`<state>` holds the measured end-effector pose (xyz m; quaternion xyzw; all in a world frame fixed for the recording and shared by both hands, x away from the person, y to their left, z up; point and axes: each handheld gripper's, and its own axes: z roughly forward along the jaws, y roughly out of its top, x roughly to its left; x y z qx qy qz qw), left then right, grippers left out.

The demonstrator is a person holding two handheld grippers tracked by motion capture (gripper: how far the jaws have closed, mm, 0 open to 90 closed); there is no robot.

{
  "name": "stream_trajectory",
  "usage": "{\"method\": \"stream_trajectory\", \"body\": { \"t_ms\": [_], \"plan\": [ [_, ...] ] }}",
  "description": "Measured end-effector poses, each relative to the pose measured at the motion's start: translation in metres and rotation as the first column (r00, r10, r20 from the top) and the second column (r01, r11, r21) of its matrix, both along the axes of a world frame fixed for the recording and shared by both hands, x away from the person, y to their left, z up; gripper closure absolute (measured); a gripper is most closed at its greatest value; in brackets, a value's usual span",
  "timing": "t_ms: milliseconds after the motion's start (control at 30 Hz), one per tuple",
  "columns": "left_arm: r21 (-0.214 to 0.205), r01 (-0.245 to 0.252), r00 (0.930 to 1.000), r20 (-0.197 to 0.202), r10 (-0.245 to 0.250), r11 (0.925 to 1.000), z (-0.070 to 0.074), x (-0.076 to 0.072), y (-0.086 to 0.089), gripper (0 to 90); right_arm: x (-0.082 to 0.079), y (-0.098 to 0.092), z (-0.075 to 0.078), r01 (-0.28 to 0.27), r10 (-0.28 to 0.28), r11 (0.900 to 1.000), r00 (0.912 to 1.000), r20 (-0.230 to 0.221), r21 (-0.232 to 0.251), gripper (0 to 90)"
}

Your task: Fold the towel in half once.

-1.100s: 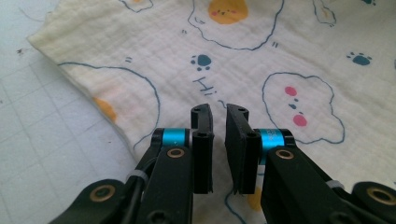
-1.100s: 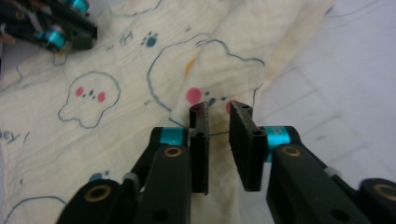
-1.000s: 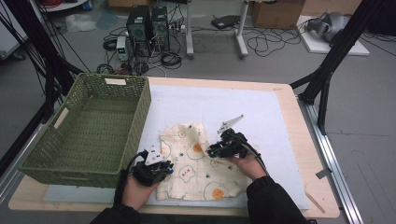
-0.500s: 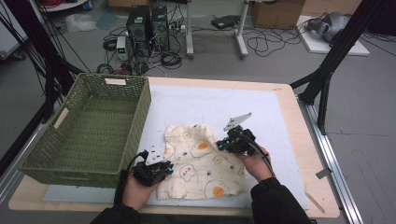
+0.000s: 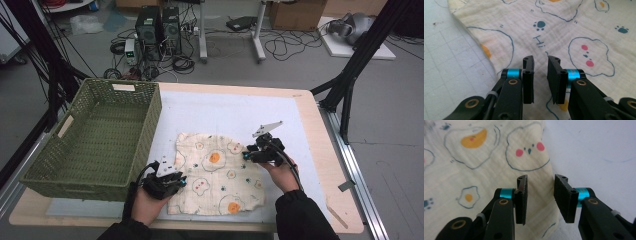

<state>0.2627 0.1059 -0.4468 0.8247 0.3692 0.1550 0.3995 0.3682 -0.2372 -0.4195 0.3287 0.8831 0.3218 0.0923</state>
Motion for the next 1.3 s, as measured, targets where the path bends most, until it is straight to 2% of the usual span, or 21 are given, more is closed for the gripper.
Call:
{"method": "stream_trajectory", "body": {
  "t_ms": [33, 100, 267, 367, 433, 467, 533, 600, 733, 767, 800, 867, 967, 1000, 1067, 1133, 1167, 1200, 1233, 1300],
  "plan": [
    [0.005, 0.001, 1.0000, 0.000, -0.001, 1.0000, 0.000, 0.000, 0.000, 75.5, 0.001, 0.001, -0.003, -0.008, 0.009, 0.9999, 0.9997, -0.023, 0.006, 70.0],
    [0.005, 0.001, 1.0000, 0.000, -0.001, 1.0000, 0.000, 0.000, 0.001, 76.9, 0.001, 0.003, -0.006, -0.038, 0.039, 0.9991, 0.9986, -0.035, 0.015, 85.6],
    [-0.003, 0.002, 1.0000, 0.002, -0.002, 1.0000, 0.001, -0.002, 0.002, 82.3, -0.004, 0.007, -0.004, -0.075, 0.077, 0.9967, 0.9955, -0.055, 0.031, 87.7],
    [-0.012, -0.001, 0.9999, 0.013, 0.001, 0.9999, 0.004, -0.004, 0.002, 82.3, -0.018, 0.013, 0.003, -0.110, 0.110, 0.9933, 0.9939, -0.003, 0.035, 87.6],
    [-0.021, -0.007, 0.9999, 0.014, 0.007, 0.9998, 0.004, -0.004, 0.003, 82.3, -0.031, 0.017, 0.011, -0.134, 0.133, 0.9908, 0.9901, 0.046, 0.023, 87.6],
    [-0.017, -0.007, 0.9999, 0.014, 0.007, 0.9998, 0.005, -0.004, 0.004, 82.2, -0.038, 0.019, 0.013, -0.152, 0.150, 0.9877, 0.9872, 0.055, 0.037, 87.6],
    [-0.023, -0.009, 0.9999, 0.011, 0.010, 0.9997, 0.004, -0.004, 0.003, 82.1, -0.050, 0.026, 0.013, -0.191, 0.189, 0.9813, 0.9803, 0.057, 0.026, 87.6],
    [-0.018, -0.005, 0.9999, 0.010, 0.006, 0.9998, 0.004, -0.004, 0.003, 81.6, -0.061, 0.037, 0.008, -0.241, 0.239, 0.9702, 0.9700, 0.043, 0.029, 87.6],
    [-0.017, -0.008, 1.0000, 0.005, 0.009, 0.9998, 0.003, -0.004, 0.002, 80.6, -0.078, 0.060, -0.006, -0.342, 0.342, 0.9398, 0.9397, -0.009, 0.001, 85.9],
    [-0.011, -0.004, 1.0000, 0.004, 0.004, 0.9999, 0.003, -0.004, 0.003, 80.4, -0.081, 0.063, -0.006, -0.354, 0.354, 0.9352, 0.9351, -0.014, 0.001, 83.5],
    [-0.011, -0.006, 1.0000, 0.004, 0.006, 0.9999, 0.003, -0.004, 0.003, 80.1, -0.083, 0.067, -0.004, -0.373, 0.373, 0.9278, 0.9277, -0.013, 0.014, 80.1],
    [-0.012, -0.009, 1.0000, -0.001, 0.009, 0.9999, 0.002, -0.003, 0.003, 79.5, -0.086, 0.070, 0.005, -0.386, 0.387, 0.9207, 0.9220, -0.008, 0.058, 75.8],
    [-0.013, -0.008, 1.0000, 0.000, 0.008, 0.9999, 0.003, -0.003, 0.003, 79.2, -0.083, 0.071, 0.022, -0.383, 0.381, 0.9208, 0.9239, 0.040, 0.076, 74.3],
    [-0.013, -0.008, 1.0000, 0.000, 0.008, 0.9999, 0.003, -0.003, 0.003, 78.9, -0.080, 0.070, 0.026, -0.374, 0.370, 0.9248, 0.9272, 0.056, 0.071, 74.1],
    [-0.010, -0.008, 1.0000, -0.001, 0.008, 0.9999, 0.002, -0.003, 0.003, 78.8, -0.073, 0.070, 0.030, -0.331, 0.328, 0.9421, 0.9424, 0.065, 0.051, 73.0],
    [-0.011, -0.007, 1.0000, -0.003, 0.007, 0.9999, 0.002, -0.003, 0.003, 78.6, -0.063, 0.070, 0.027, -0.289, 0.287, 0.9573, 0.9551, 0.072, 0.010, 71.5],
    [-0.011, -0.008, 1.0000, -0.005, 0.008, 0.9999, 0.002, -0.003, 0.002, 78.5, -0.057, 0.070, 0.023, -0.264, 0.264, 0.9646, 0.9624, 0.065, -0.010, 69.3],
    [-0.009, -0.006, 1.0000, -0.005, 0.006, 0.9999, 0.002, -0.003, 0.002, 78.6, -0.050, 0.069, 0.019, -0.242, 0.243, 0.9701, 0.9693, 0.039, -0.018, 68.4],
    [-0.007, -0.005, 1.0000, -0.005, 0.005, 1.0000, 0.002, -0.003, 0.002, 78.5, -0.045, 0.069, 0.014, -0.224, 0.224, 0.9744, 0.9743, 0.021, -0.020, 67.3],
    [-0.005, -0.006, 1.0000, -0.007, 0.006, 1.0000, 0.001, -0.003, 0.002, 78.5, -0.038, 0.070, 0.005, -0.207, 0.207, 0.9777, 0.9783, 0.002, -0.036, 67.4]
  ]
}}
